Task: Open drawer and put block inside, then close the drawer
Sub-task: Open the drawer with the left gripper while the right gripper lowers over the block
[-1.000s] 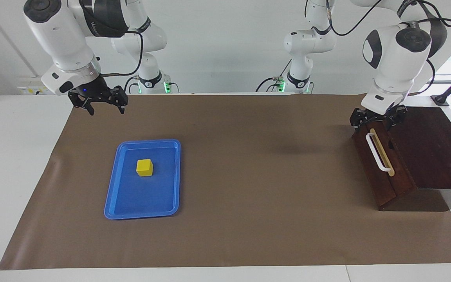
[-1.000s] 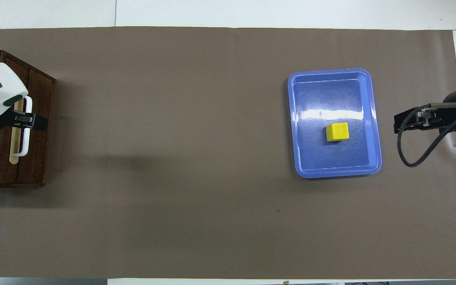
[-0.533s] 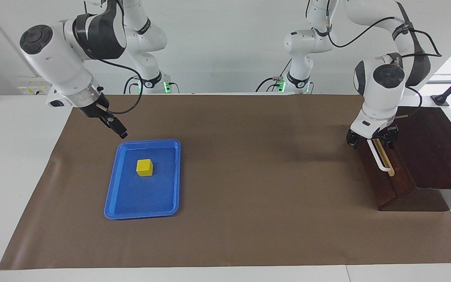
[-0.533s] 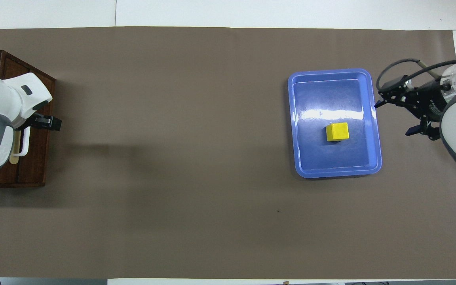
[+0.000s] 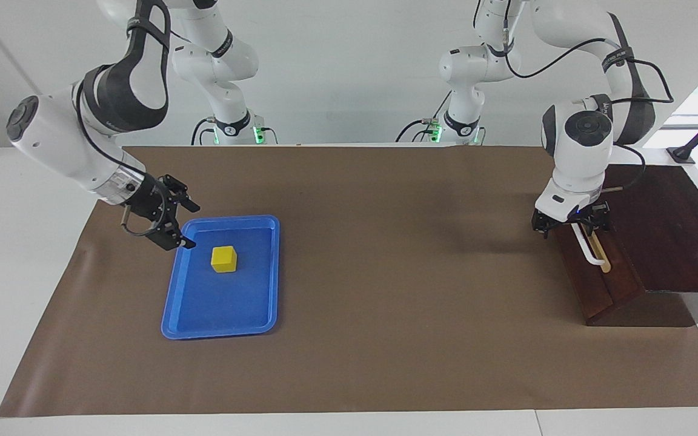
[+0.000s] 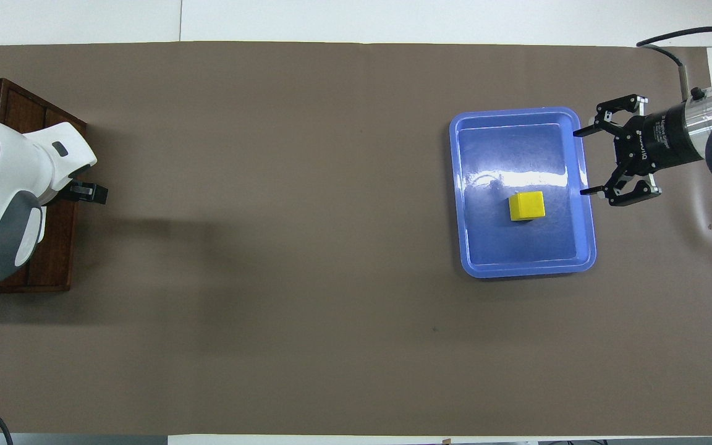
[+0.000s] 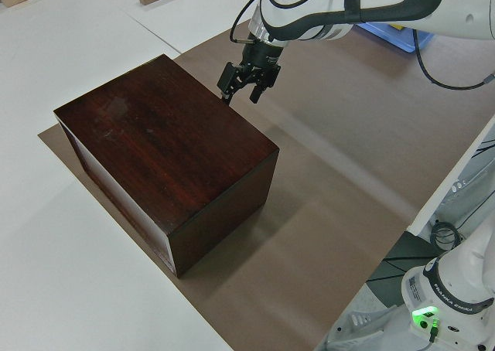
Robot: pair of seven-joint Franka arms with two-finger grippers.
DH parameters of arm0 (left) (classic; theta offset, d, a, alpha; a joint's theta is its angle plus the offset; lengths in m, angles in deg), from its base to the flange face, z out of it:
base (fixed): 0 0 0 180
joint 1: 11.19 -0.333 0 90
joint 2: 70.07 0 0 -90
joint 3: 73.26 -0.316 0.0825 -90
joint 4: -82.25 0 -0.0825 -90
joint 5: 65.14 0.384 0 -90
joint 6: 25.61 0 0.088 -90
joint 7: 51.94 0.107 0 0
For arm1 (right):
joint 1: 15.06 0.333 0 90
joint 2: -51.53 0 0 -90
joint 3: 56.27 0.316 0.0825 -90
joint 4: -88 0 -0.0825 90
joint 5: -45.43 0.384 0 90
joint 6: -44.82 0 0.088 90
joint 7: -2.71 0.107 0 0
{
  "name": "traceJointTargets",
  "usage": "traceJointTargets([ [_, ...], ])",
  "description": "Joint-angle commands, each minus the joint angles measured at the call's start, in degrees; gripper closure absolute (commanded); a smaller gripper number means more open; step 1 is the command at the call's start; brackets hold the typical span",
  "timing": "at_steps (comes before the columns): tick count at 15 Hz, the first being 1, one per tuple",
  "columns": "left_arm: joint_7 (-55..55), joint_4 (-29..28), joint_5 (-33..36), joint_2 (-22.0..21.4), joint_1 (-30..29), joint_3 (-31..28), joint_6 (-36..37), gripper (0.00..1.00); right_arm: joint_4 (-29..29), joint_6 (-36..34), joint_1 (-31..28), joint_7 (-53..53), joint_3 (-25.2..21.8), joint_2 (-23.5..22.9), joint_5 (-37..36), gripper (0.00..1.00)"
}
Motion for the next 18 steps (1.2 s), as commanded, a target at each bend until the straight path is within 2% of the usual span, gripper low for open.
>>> traceJointTargets([
  [1, -0.88, -1.52, 1.51, 0.4, -1.22, 0.19, -3.01, 0.0, 5.58, 3.49, -0.81, 1.34, 0.23, 1.12, 4.48, 0.0],
  [5, -0.96, -1.7, 1.51, 1.63, -0.61, 0.28, -4.16, 0.0, 10.59, 5.34, -2.48, -3.74, 0.32, 1.21, 8.78, 0.0],
  [8, -2.54, -1.0, 1.42, 2.51, -0.17, 0.54, -4.94, 0.0, 11.66, 5.6, -4.32, -9.98, 0.32, -1.68, 13.44, 0.0],
  [12, -9.3, -0.12, -0.59, 3.12, 5.18, 0.72, -5.12, 0.0, 14.02, 5.42, -6.34, -17.98, 0.32, -3.54, 17.75, 0.0],
  [15, -10.98, 1.72, -6.48, 3.39, 8.79, 0.72, -3.46, 0.0, 17.44, 7.52, -6.7, -23.26, 0.32, -3.45, 19.6, 0.0],
  [18, -14.84, 1.99, -7.1, 3.39, 11.16, 0.72, -3.01, 0.0, 18.42, 9.28, -6.7, -25.64, 0.32, -4.24, 21.36, 0.0],
])
